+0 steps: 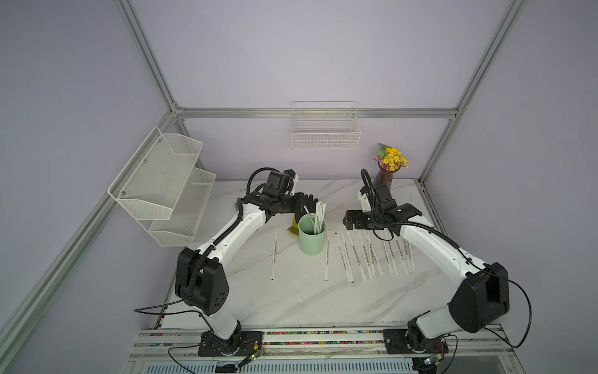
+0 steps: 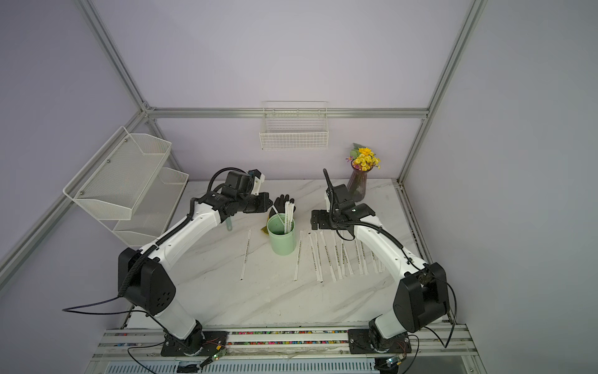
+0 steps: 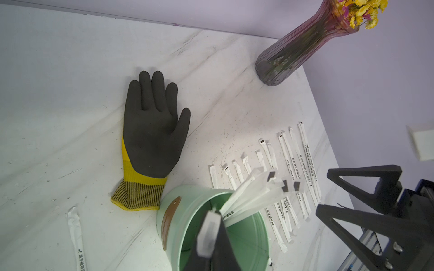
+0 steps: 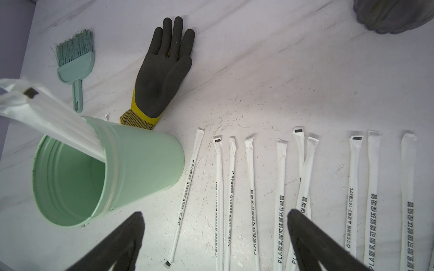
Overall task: Take the straws out of the storage container
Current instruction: Pick up the straw from the container.
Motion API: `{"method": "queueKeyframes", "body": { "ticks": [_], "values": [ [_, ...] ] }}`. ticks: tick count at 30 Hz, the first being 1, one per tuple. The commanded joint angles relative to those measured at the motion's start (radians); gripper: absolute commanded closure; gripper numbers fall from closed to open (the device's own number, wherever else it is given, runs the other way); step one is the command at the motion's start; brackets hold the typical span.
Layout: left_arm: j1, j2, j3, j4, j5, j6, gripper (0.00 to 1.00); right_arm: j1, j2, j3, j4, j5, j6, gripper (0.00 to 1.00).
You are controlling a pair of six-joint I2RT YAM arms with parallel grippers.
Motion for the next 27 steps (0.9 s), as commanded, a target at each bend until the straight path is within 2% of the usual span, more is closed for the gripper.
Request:
{"method": "queueKeyframes", "body": {
  "ticks": [1, 7, 19, 27],
  "values": [
    [-0.005, 0.003, 0.054, -0.064, -0.037, 0.053, 0.95, -0.004, -0.013, 0.008, 0.013, -0.014, -0.003, 0.03],
    [-0.005, 0.000, 0.123, -0.142, -0.083, 0.111, 0.95, -0.005, -0.015, 0.008, 0.019, -0.024, -0.002, 0.03],
    [-0.005, -0.005, 0.224, -0.203, -0.091, 0.155, 0.96, -0.003, -0.031, 0.003, 0.020, -0.035, 0.000, 0.03],
    [-0.004, 0.017, 0.378, -0.300, -0.124, 0.205, 0.96, -0.005, -0.046, 0.007, 0.019, -0.043, 0.007, 0.03]
  ]
}}
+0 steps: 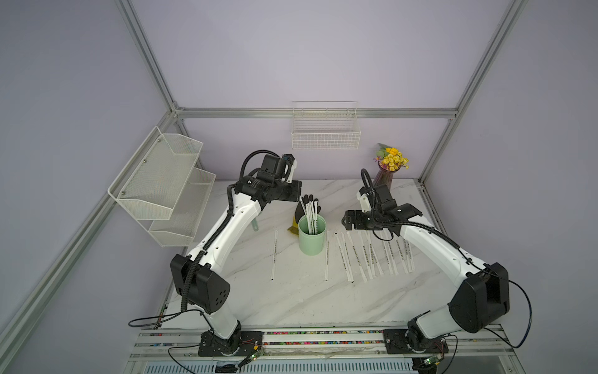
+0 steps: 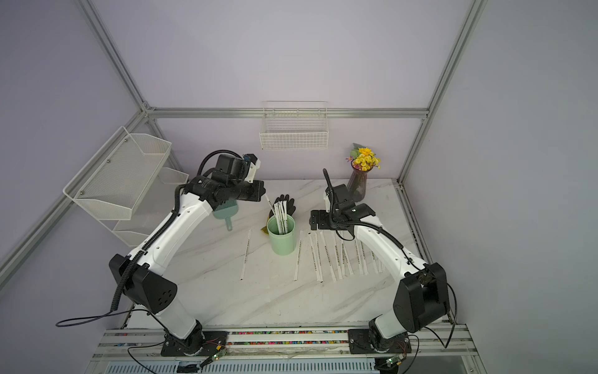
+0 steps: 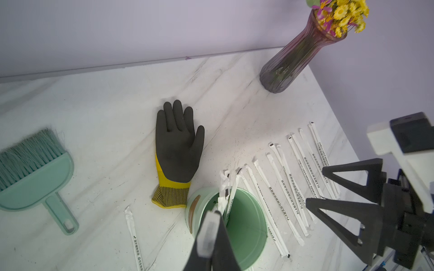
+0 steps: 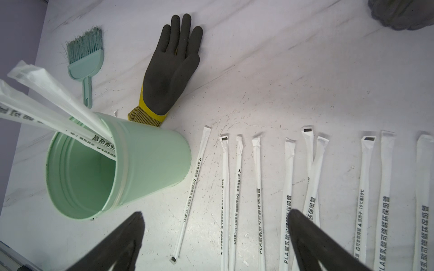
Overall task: Take the straws out of the storage container
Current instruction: Pick up the straw from the container, then place the straw at the center of the board.
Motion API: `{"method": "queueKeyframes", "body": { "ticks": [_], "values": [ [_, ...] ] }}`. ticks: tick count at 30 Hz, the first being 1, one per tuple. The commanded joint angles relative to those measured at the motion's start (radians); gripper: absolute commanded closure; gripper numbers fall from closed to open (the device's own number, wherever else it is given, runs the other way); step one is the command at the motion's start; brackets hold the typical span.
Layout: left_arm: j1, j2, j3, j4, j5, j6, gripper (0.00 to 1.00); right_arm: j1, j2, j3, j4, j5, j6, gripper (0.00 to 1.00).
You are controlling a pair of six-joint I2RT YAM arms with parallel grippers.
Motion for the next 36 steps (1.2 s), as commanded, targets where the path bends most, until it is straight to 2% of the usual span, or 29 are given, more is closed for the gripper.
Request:
{"method": "queueKeyframes", "body": {
  "ticks": [1, 17, 26, 36],
  "values": [
    [-0.003, 0.006, 0.075, -0.047, -0.026, 0.048, 0.96, -0.004, -0.044, 0.007, 0.017, -0.009, 0.007, 0.03],
    [-0.003, 0.020, 0.266, -0.155, -0.087, 0.149, 0.96, -0.004, -0.058, 0.021, 0.005, -0.026, 0.015, 0.03],
    [0.012, 0.033, 0.431, -0.285, -0.070, 0.167, 0.96, -0.004, -0.051, 0.037, -0.004, -0.033, 0.013, 0.03],
    [0.065, -0.002, 0.447, -0.355, -0.016, 0.125, 0.96, -0.005, -0.070, 0.029, -0.023, -0.031, 0.004, 0.03]
  ]
}}
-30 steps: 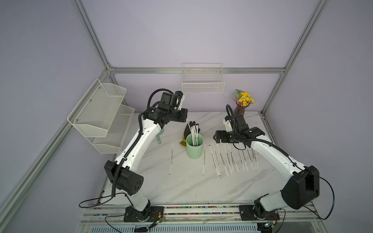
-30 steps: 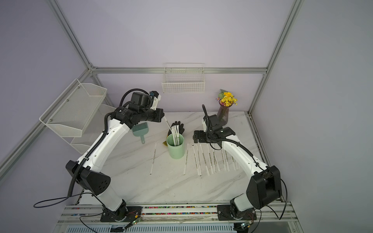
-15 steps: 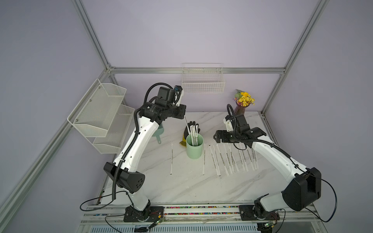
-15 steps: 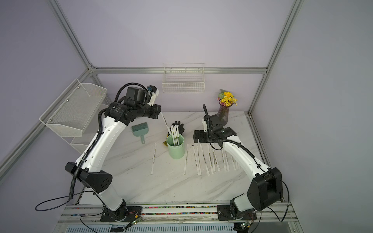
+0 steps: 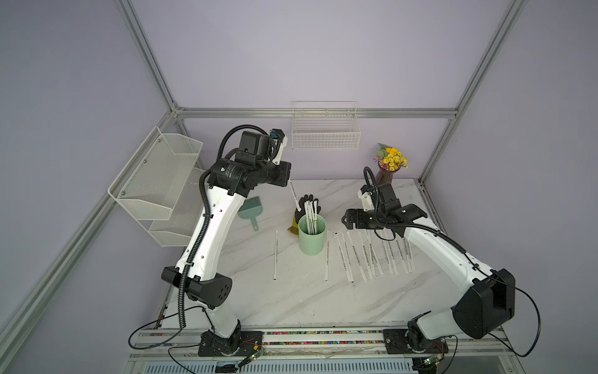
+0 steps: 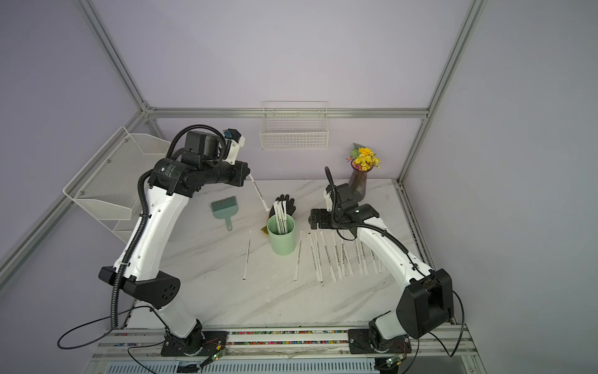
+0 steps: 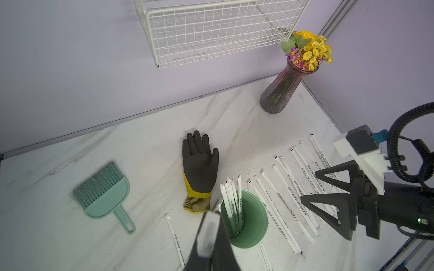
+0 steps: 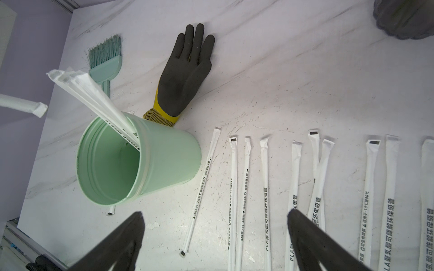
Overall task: Take the straws out of the storage container
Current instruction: Place the straw at the center of the board.
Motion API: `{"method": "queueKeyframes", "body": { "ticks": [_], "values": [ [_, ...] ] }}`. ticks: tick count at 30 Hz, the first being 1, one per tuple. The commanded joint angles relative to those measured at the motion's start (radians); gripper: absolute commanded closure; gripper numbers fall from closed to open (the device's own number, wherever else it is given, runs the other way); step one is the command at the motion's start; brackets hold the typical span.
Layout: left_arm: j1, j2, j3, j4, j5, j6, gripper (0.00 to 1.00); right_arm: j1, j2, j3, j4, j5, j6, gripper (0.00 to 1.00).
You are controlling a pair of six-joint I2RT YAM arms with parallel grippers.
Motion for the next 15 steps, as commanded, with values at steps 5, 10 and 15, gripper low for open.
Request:
{"method": "queueKeyframes", "body": {
  "ticks": [5, 10, 15],
  "values": [
    [0.062, -0.003, -0.021, -0.112, 0.055, -0.066, 0.96, -0.004, -0.023, 0.014, -0.014, -0.008, 0.001, 0.03],
    [0.106, 0.097, -0.066, -0.214, 0.143, -0.092, 0.96, -0.004, -0.007, 0.002, -0.016, -0.014, 0.003, 0.03],
    [0.125, 0.200, -0.099, -0.277, 0.196, -0.078, 0.96, -0.004, -0.009, -0.011, -0.023, -0.012, 0.001, 0.03]
  ]
}}
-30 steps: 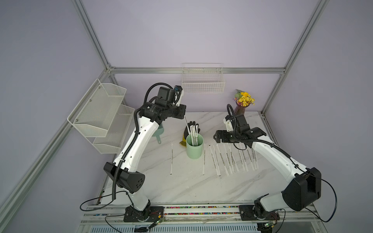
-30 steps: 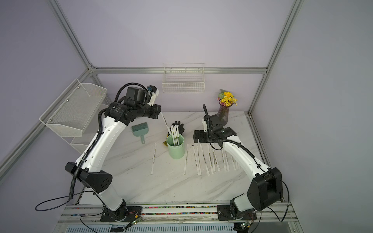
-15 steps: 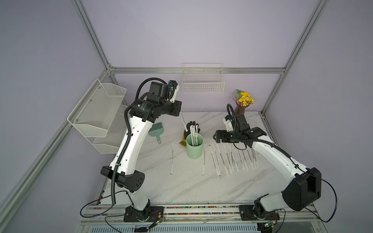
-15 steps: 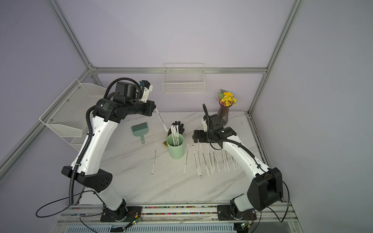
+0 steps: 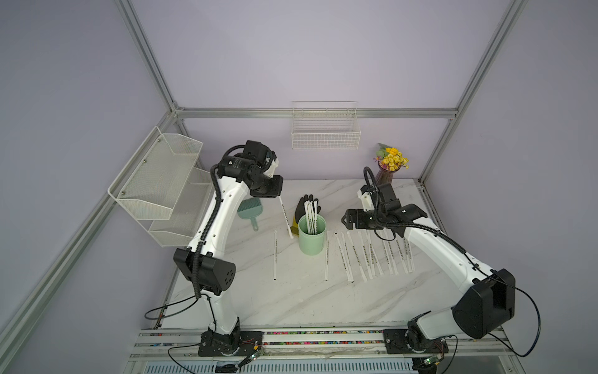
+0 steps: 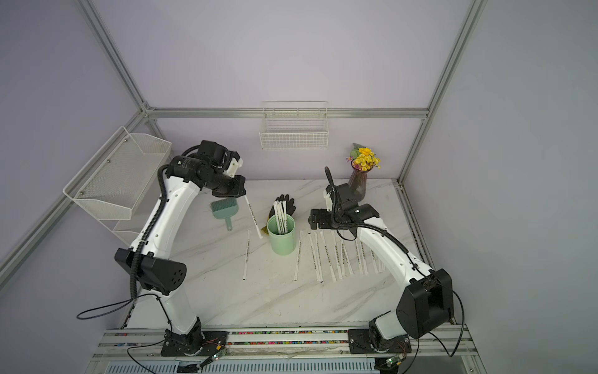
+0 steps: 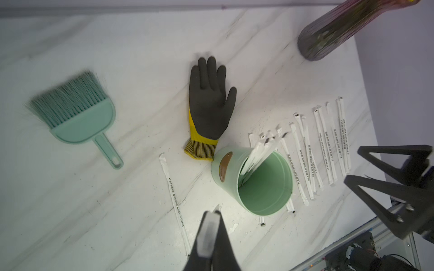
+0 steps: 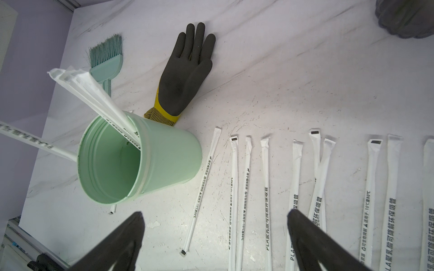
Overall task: Take the straws out of the storage container
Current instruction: Place the straw at the center of the board.
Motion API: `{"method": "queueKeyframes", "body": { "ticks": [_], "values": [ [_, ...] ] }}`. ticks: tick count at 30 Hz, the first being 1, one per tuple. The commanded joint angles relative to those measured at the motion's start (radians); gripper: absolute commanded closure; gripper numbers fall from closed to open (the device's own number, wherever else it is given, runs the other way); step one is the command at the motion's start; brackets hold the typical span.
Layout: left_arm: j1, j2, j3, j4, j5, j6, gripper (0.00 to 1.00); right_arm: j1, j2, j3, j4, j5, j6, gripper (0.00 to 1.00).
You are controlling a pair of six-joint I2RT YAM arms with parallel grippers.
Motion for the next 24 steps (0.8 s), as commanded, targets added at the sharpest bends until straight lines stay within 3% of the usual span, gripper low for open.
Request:
{"method": "queueKeyframes", "body": {
  "ticks": [1, 9, 24],
  "values": [
    [0.012, 0.051, -0.014, -0.090, 0.087, 0.000, 0.96, -0.005, -0.011, -0.014, -0.020, -0.005, 0.000, 0.03],
    [0.018, 0.192, -0.095, -0.128, 0.161, 0.112, 0.95, -0.004, -0.003, -0.034, -0.021, -0.011, -0.003, 0.03],
    [0.027, 0.316, -0.120, -0.118, 0.168, 0.127, 0.93, -0.005, 0.012, -0.066, 0.005, -0.025, -0.002, 0.03]
  ]
}}
